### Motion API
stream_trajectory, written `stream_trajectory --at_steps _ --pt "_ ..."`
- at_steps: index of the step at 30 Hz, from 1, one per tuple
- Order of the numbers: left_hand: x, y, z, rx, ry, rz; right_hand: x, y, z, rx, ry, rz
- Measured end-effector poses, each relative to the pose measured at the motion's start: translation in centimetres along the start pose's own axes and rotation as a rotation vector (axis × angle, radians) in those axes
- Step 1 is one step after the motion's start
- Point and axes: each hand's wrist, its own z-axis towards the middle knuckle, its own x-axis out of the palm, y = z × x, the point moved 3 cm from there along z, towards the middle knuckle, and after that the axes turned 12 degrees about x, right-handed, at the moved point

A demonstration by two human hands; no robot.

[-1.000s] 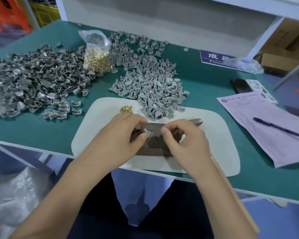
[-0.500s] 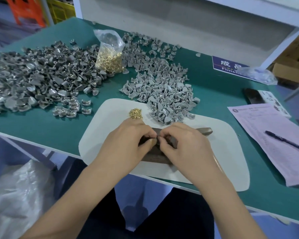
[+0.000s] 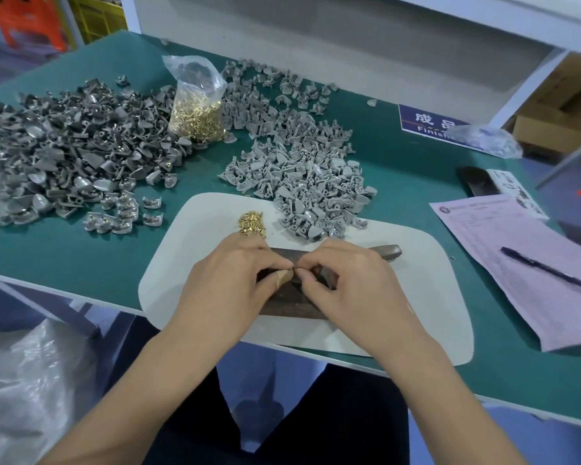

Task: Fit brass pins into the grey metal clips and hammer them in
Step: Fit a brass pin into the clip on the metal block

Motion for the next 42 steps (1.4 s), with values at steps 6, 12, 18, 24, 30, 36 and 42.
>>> stream_trajectory --at_steps 6,12,18,24,30,36,42 --pt "0.0 0.0 0.0 -0.011 0.005 0.009 -0.6 0.7 0.2 0.001 0.036 -0.108" --pt "-0.2 -0.2 0.1 0.003 0.006 -0.005 -0.8 2.7 0.8 -0.106 0.177 -0.391" --pt "-0.3 -0.4 0.1 0.037 0.017 0.02 -0.7 4.4 0.5 -0.146 0.182 -0.525" --pt "-0.3 -0.5 0.0 0.028 -0.01 0.002 -0.7 2.2 0.6 -0.084 0.189 -0.227" --pt "-0.2 -0.4 -0.1 0.0 -0.005 0.009 -0.5 0.9 0.9 -0.039 0.127 -0.069" --pt "-0.4 -0.2 0.1 0.023 0.079 -0.082 -0.3 0.5 0.2 -0.008 0.057 -0.013" --pt "-1.0 0.3 0.0 0.019 0.156 -0.147 -0.1 0.9 0.4 0.013 0.055 -0.071"
